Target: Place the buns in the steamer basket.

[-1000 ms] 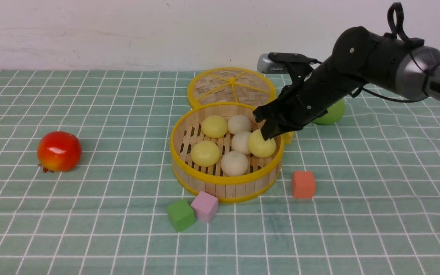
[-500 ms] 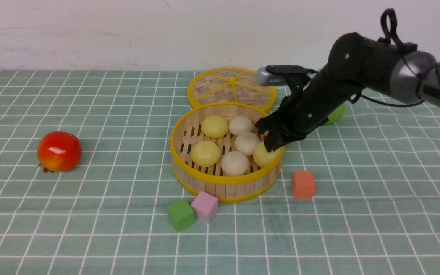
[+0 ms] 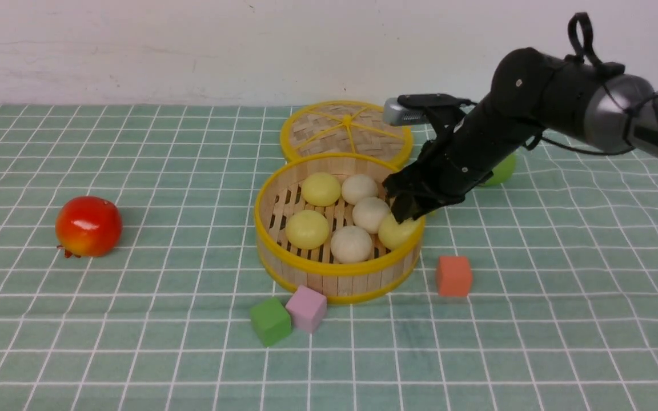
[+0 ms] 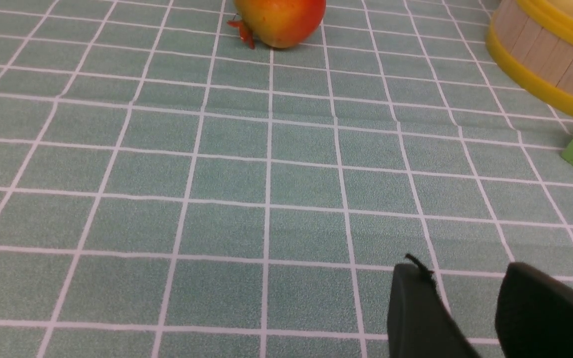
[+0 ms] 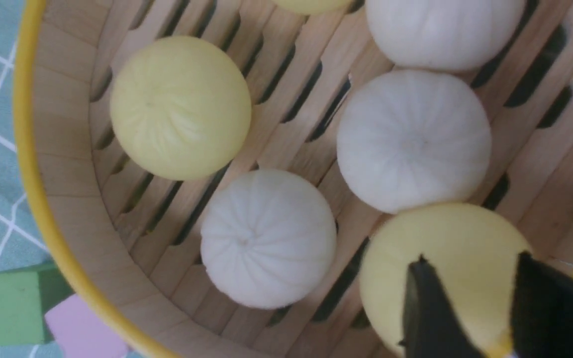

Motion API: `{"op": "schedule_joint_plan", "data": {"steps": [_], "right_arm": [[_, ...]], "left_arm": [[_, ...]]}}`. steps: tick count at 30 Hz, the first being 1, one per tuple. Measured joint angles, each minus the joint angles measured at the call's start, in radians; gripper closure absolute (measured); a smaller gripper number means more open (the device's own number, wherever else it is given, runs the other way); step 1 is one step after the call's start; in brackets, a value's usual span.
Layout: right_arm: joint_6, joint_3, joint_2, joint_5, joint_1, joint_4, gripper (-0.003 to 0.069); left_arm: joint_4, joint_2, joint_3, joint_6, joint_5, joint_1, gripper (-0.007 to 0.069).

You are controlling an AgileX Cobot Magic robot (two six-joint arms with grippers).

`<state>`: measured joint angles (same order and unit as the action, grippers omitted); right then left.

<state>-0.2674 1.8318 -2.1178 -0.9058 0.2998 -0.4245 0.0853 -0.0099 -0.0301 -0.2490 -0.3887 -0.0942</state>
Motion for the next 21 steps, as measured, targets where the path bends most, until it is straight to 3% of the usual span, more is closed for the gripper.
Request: {"op": "schedule_joint_plan", "data": {"steps": [2, 5, 10, 13, 19, 21], "right_arm": [[0.0, 0.0, 0.043, -0.012, -0.012, 0.006, 0.0289], [0.001, 0.0, 0.13, -0.048, -0.044, 0.011, 0.0235], [0.037, 0.0, 0.281, -0.148, -0.092, 0.066, 0.0239], [0.079, -0.013, 0.387, -0.215, -0.101, 0.13, 0.032], [0.157, -0.316, 0.714, -0.181, -0.089, 0.2, 0.0636], [0.165, -0.434, 0.819, -0.138, -0.089, 0.204, 0.0674]], "left_arm": [[0.0, 0.0, 0.0, 0.0, 0.0, 0.0, 0.0386], [0.0, 0.0, 0.0, 0.0, 0.0, 0.0, 0.0386], [0.0, 0.0, 0.0, 0.0, 0.0, 0.0, 0.0386], [0.0, 0.0, 0.0, 0.0, 0.0, 0.0, 0.0386], [0.0, 0.0, 0.0, 0.0, 0.0, 0.0, 0.0386], [0.0, 0.0, 0.0, 0.0, 0.0, 0.0, 0.0386]]}}
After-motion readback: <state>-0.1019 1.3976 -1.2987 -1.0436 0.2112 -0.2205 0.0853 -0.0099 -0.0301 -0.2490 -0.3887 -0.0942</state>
